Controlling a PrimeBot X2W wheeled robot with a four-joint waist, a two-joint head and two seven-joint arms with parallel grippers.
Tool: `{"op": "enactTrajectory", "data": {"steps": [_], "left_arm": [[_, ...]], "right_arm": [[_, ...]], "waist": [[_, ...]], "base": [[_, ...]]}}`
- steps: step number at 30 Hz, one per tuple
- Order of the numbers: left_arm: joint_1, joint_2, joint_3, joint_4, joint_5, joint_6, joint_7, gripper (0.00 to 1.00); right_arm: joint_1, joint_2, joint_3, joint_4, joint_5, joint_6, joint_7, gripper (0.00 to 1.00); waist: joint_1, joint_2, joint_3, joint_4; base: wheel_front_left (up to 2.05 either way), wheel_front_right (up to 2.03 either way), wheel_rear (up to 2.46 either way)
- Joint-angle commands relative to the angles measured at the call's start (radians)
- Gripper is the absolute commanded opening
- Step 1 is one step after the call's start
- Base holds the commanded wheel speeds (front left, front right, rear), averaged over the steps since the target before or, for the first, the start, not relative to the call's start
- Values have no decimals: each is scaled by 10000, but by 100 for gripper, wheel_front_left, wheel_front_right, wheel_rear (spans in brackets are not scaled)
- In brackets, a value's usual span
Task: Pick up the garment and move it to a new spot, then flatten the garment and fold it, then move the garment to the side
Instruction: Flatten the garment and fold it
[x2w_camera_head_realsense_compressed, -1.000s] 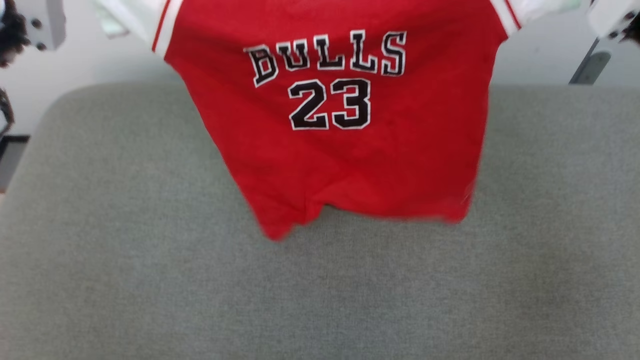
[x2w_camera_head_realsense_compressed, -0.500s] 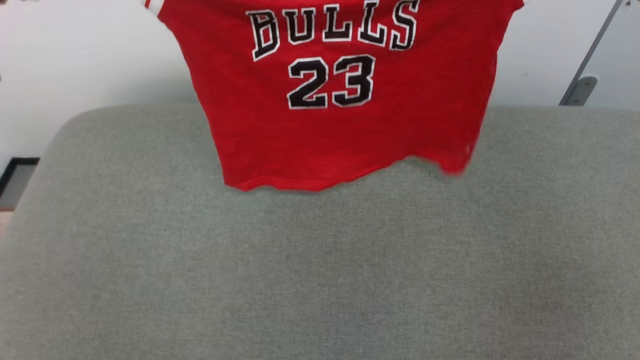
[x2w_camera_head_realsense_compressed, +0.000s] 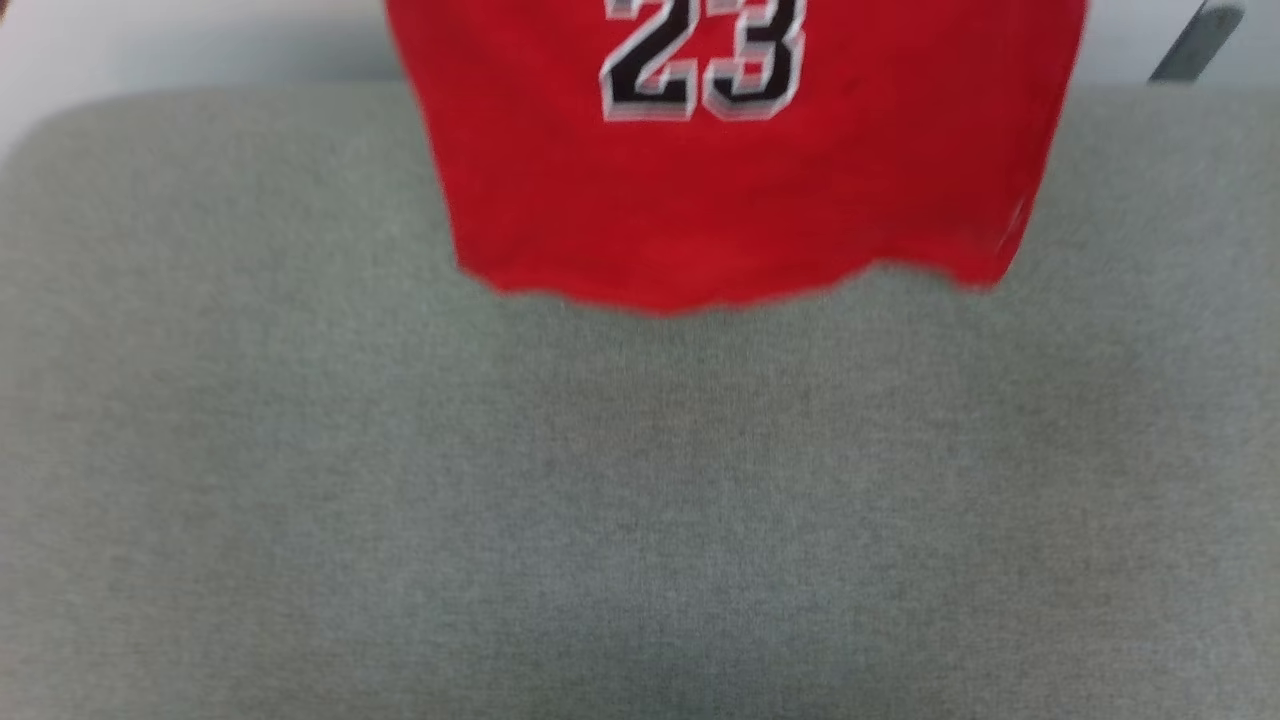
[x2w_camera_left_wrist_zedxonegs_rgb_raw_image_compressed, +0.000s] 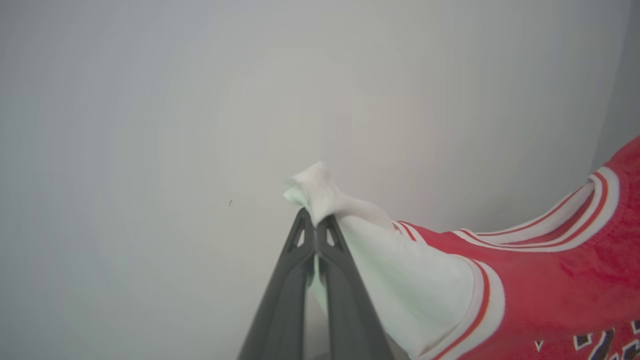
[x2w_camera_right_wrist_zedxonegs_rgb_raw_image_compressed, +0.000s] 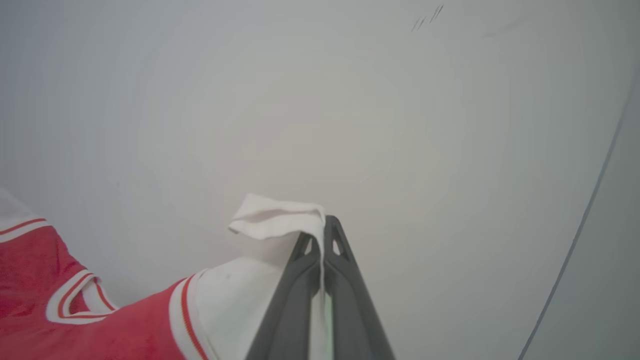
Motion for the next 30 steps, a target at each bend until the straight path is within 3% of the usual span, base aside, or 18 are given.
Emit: {"op": "enactTrajectory", "data": {"steps": [1,7,10,12,18,24,30], "left_arm": [[-408,-205,25,100,224,153,-342,0],[-1917,-1036,162,727,1113,569,-2226,0],[-2643,-1409,332,1064,1372,679,-3305,0],[-2943,-1659,476,1297,1364,658,-3919,0],[-2823,-2089,564,1893,1547,370,-5068,0],[-2055,-2231,620,2499,1546,112,-5201,0],[-621,-2241,204,2730,1389,-241,-5148,0]], "right_arm": [[-386,-44,-20,242,-257,-15,-526,0],[-2003,-245,-274,1330,-1878,-15,-2921,0],[-2729,-405,-711,1339,-3142,-15,-3178,0],[-2928,-532,-1163,638,-4139,-15,-3190,0],[-1840,-257,-1871,-376,-5779,-17,-3178,0],[-707,-57,-1748,-225,-5717,-17,-3182,0],[319,-187,-627,208,-4344,-17,-3183,0]], "waist": [[0,0,1353,-83],[0,0,2992,178],[0,0,3787,386],[0,0,4315,531],[0,0,5236,795],[0,0,5226,918],[0,0,4451,991]], "base": [[0,0,0],[0,0,0],[0,0,0],[0,0,0],[0,0,0],[0,0,0],[0,0,0]]}}
